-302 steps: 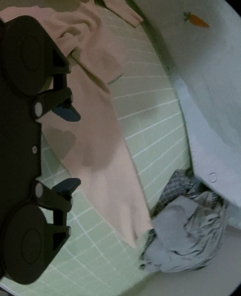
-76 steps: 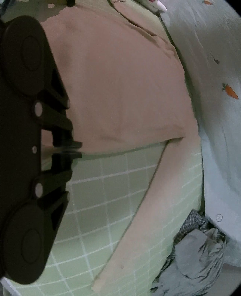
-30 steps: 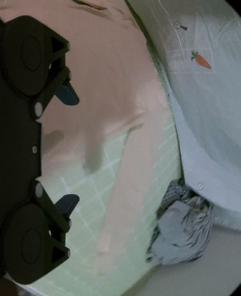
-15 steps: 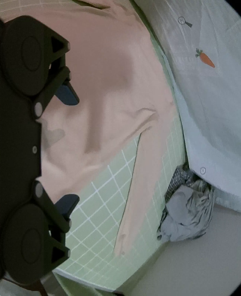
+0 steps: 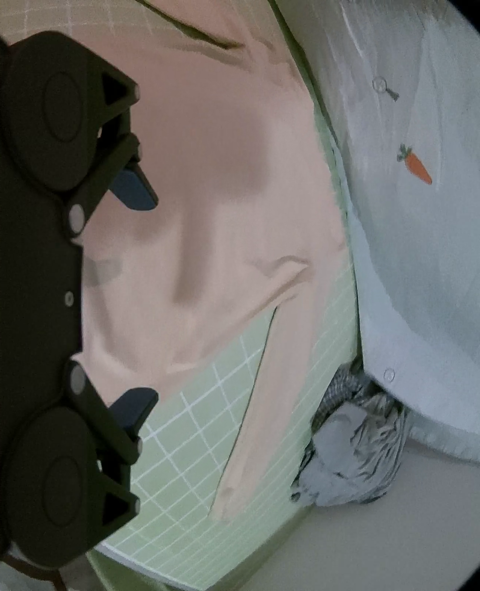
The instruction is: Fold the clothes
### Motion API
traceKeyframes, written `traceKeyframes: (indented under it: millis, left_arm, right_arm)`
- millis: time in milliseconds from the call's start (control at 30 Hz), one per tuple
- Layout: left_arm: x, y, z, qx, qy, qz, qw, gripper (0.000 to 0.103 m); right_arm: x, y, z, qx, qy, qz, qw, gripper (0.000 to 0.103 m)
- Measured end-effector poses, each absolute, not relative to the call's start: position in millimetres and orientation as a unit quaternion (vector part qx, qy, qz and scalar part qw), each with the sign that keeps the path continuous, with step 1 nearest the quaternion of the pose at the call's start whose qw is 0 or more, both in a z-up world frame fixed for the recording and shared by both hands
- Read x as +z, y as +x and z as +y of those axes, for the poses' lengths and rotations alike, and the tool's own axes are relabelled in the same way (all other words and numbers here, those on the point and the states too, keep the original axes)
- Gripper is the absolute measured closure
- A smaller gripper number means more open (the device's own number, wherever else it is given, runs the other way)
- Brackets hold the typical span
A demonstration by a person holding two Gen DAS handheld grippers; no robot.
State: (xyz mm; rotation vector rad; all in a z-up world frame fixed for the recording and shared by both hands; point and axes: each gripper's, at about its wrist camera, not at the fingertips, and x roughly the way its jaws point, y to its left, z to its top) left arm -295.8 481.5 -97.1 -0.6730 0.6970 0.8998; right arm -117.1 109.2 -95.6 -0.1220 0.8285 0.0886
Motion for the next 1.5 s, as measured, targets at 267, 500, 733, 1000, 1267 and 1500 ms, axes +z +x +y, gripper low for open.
traceKeyframes:
  millis: [267, 500, 733, 1000, 1267, 1500]
  left_arm:
    - [-104, -316, 463, 0.420, -0.312, 0.347, 0.778, 0.071]
    - [-113, -305, 482, 0.431, -0.316, 0.367, 0.762, 0.063]
    - [-121, -303, 499, 0.441, -0.339, 0.368, 0.745, 0.064]
    - [-102, -335, 474, 0.441, -0.350, 0.319, 0.762, 0.094]
    - [-112, -381, 435, 0.456, -0.388, 0.332, 0.729, 0.090]
    - [-117, -411, 417, 0.474, -0.406, 0.329, 0.709, 0.064]
  right_arm:
    - [-99, -121, 117, 0.075, -0.066, 0.405, 0.909, 0.000]
    - [-103, -121, 116, 0.052, -0.052, 0.412, 0.908, 0.000]
    - [-107, -111, 124, 0.030, -0.046, 0.417, 0.907, 0.000]
    - [-109, -101, 141, 0.033, -0.058, 0.414, 0.908, 0.000]
    - [-113, -122, 147, 0.077, -0.088, 0.417, 0.901, 0.000]
    - [-115, -137, 139, 0.089, -0.099, 0.422, 0.897, 0.000]
